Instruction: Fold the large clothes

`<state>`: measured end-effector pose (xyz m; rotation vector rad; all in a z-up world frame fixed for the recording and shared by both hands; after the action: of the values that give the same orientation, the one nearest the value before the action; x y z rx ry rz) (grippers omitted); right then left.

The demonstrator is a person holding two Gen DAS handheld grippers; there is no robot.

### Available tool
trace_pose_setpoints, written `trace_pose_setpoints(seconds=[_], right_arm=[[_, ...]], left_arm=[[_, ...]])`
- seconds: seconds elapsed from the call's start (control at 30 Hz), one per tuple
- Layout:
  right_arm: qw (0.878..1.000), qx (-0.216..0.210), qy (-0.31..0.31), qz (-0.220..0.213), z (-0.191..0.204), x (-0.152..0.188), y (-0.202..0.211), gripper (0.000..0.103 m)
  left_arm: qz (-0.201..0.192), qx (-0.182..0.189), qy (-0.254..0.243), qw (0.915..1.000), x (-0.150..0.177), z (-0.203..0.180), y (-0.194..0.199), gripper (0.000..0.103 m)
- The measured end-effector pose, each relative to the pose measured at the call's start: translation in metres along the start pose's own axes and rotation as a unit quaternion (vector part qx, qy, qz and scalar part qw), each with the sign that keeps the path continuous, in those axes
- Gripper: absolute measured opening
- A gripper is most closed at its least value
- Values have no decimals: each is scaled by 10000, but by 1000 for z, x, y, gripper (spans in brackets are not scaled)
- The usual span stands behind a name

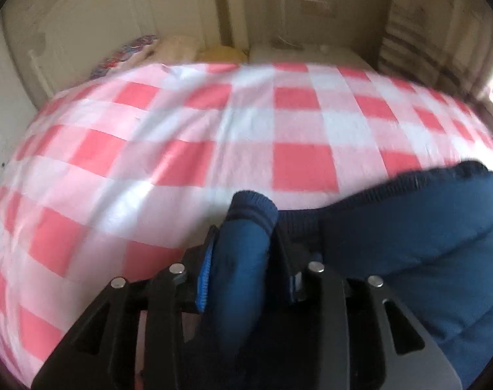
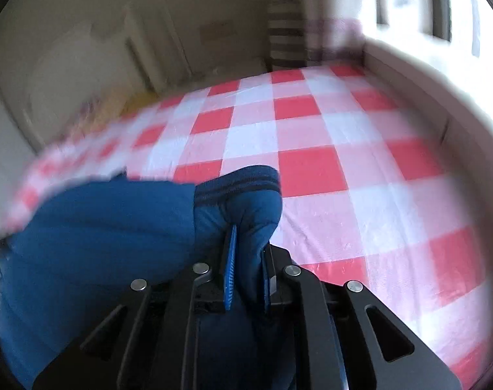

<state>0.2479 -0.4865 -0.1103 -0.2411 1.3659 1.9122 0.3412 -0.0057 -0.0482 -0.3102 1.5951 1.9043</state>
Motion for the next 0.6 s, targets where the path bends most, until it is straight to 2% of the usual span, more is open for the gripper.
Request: trace_pose_setpoints(seconds=[0.03, 0.1, 0.3, 0.43, 0.53, 0.6], right_arm=[[10000, 19, 14, -67, -1, -2, 3, 12], [9999, 73, 81, -10, 0, -1, 0, 12], [10000, 59, 4, -4, 0, -1, -3, 12], [9997, 44, -221, 53, -1, -12, -14, 12], [9996, 229, -165, 7, 3, -20, -21, 12], [9992, 377, -84, -34, 7, -25, -25, 12]], left_arm=[[-102, -120, -66, 9999, -2, 0, 4, 37], [66, -150, -234, 9996, -1, -7, -2, 37], [88, -273, -307, 9991, -1, -11, -4, 37], [124, -599, -483, 9970, -18, -15, -22, 35], [140, -864, -593, 9944, -32, -16, -34, 34], [160, -908, -621, 9938, -40, -16, -40, 34]])
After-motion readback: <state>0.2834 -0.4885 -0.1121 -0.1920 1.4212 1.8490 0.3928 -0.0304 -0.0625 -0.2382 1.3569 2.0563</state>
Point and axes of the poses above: each gripper's, at about its wrist camera, not at the fingertips, and y roughly against the way its jaws point, z to its left, x to its underside, the point moved 4 cm from there along -y, roughly the way its jaws point, and after that the axes turned 9 degrees about -y, right-handed, at the moved point
